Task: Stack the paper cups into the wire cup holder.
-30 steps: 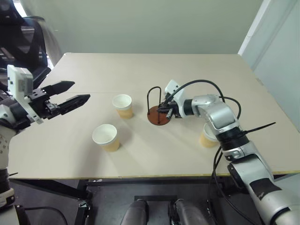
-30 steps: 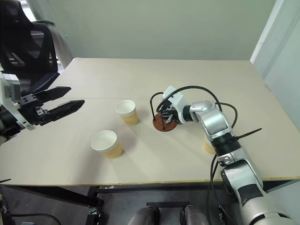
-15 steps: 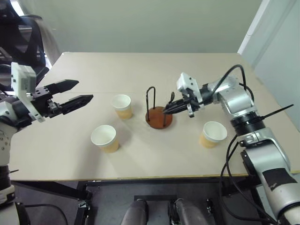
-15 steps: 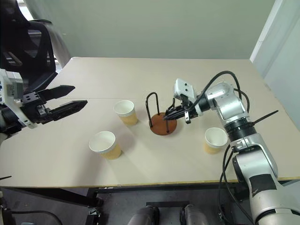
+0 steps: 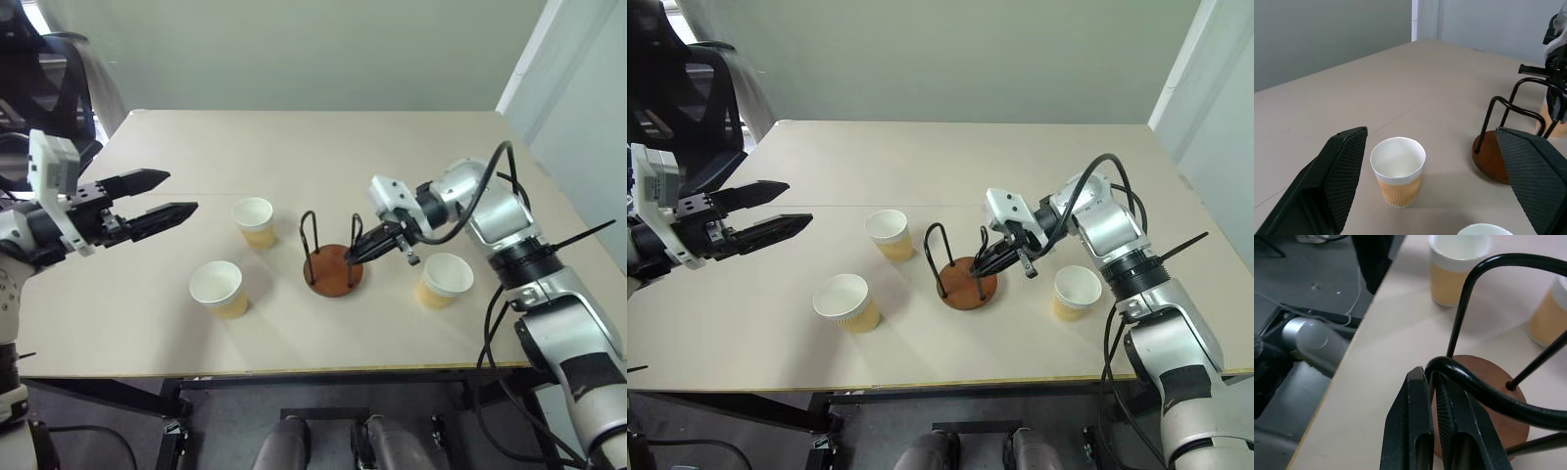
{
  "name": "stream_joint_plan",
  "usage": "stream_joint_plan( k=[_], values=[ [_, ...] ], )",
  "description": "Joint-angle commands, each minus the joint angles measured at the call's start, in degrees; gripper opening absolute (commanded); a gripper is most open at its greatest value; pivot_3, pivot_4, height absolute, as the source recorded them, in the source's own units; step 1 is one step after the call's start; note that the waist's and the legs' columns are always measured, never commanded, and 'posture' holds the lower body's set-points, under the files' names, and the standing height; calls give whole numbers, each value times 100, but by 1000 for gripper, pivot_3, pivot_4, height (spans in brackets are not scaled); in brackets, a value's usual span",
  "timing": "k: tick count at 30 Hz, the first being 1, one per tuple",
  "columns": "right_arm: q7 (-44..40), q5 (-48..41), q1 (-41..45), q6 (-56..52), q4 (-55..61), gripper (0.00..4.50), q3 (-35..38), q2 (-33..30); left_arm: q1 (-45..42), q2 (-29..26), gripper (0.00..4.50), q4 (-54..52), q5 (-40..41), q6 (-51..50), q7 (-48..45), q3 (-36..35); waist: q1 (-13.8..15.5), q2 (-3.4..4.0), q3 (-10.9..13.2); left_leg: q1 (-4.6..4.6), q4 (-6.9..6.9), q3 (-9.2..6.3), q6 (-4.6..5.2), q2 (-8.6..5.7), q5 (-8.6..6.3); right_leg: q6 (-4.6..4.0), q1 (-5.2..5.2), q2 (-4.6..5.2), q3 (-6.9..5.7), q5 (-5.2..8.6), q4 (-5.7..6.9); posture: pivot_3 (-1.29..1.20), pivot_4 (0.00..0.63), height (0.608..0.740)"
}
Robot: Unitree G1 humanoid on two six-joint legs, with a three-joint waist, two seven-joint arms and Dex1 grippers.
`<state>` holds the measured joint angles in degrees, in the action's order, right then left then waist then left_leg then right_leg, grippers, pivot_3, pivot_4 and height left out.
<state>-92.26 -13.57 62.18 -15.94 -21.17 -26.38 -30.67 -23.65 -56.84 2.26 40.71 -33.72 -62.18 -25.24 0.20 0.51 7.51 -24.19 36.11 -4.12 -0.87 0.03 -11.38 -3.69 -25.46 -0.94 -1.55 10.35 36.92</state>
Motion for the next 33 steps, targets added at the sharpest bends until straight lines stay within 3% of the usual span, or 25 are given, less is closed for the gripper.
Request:
stream_joint_plan(
  k=[1,31,33],
  values=[
    [-24,-266,94,222,279,26,-237,-116,-50,-141,4500,-194,44,-41,-4,-120,-2,0,0,0,0,0,0,0,0,0,0,0,0,0,0,0,150,740],
    [-24,209,752,1196,-1397,26,-686,460,139,-132,4500,-490,110,-248,176,-351,-16,-1,-1,2,2,0,-12,2,-8,-15,1,1,-1,0,2,0,150,740],
    [-24,296,801,1328,-1585,531,-738,456,132,-128,4500,-495,112,-253,185,-346,-14,-1,0,2,2,0,-19,2,-12,-15,1,1,-1,0,2,0,150,740]
  ],
)
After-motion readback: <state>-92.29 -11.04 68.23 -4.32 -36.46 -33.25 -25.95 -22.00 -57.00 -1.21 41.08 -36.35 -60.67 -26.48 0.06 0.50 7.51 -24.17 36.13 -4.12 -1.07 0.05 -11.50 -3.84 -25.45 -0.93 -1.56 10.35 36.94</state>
